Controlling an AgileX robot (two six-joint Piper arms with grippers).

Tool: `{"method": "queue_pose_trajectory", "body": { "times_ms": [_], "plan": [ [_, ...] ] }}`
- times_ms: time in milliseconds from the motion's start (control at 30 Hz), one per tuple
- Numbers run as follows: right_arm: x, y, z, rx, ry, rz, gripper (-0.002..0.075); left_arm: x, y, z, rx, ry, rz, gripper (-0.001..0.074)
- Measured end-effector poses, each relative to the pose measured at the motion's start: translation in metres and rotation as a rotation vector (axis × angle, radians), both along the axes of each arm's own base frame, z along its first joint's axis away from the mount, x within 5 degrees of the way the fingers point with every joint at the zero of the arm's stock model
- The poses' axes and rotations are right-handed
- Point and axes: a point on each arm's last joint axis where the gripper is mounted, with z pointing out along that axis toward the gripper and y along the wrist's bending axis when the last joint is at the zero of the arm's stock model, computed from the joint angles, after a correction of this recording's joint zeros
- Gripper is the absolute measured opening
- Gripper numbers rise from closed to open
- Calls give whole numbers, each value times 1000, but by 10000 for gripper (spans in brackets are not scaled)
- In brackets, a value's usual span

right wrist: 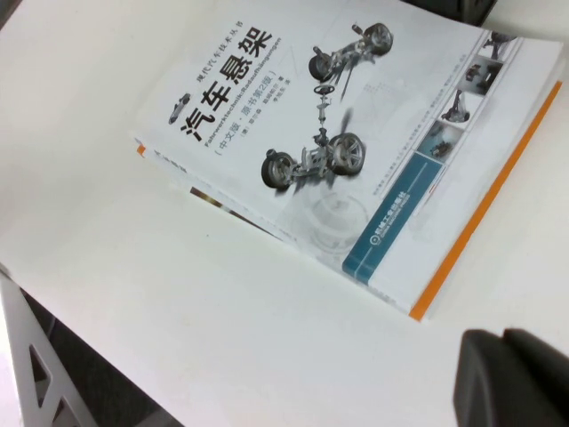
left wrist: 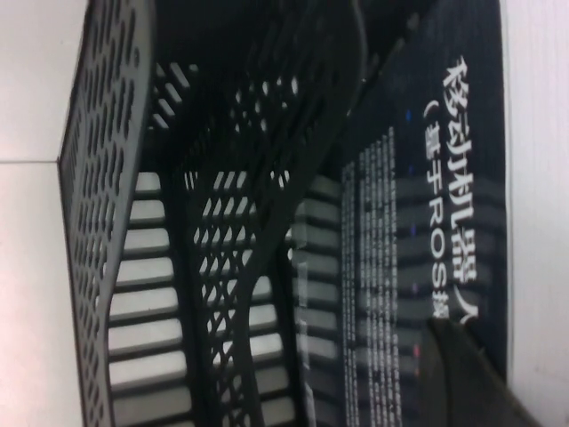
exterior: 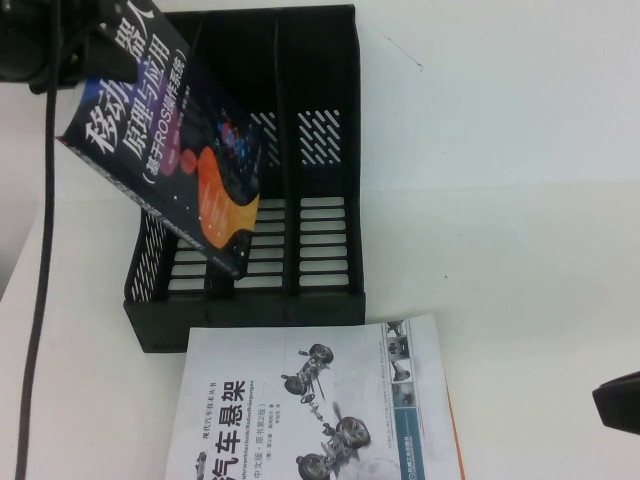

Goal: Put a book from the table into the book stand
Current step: Place the book on the book shelf

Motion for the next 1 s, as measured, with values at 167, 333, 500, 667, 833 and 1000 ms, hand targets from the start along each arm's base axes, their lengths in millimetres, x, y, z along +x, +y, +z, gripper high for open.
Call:
{"method": "queue_pose_trajectory", "body": {
  "times_ms": [167, 333, 500, 667, 833, 1000],
  "plan": [
    [0, 0, 0, -3, -5, -1, 5, 14, -5, -14, -10, 19, 0, 111],
    [2, -1, 0, -5, -20, -9, 5, 25, -22, -28, 46, 16, -23, 111],
    [2, -1, 0, -7, -20, -12, 5, 34, -41, -43, 138, 9, -48, 111],
    [5, -4, 0, -44, -50, -31, 5, 39, -53, -44, 125, -30, -37, 258],
    [-1, -24, 0, -193, -85, -84, 5, 37, -54, -38, 98, -37, -24, 393],
    [-28, -74, 13, -353, -170, -315, 5, 22, -47, -21, 168, -71, -21, 269]
  ]
}}
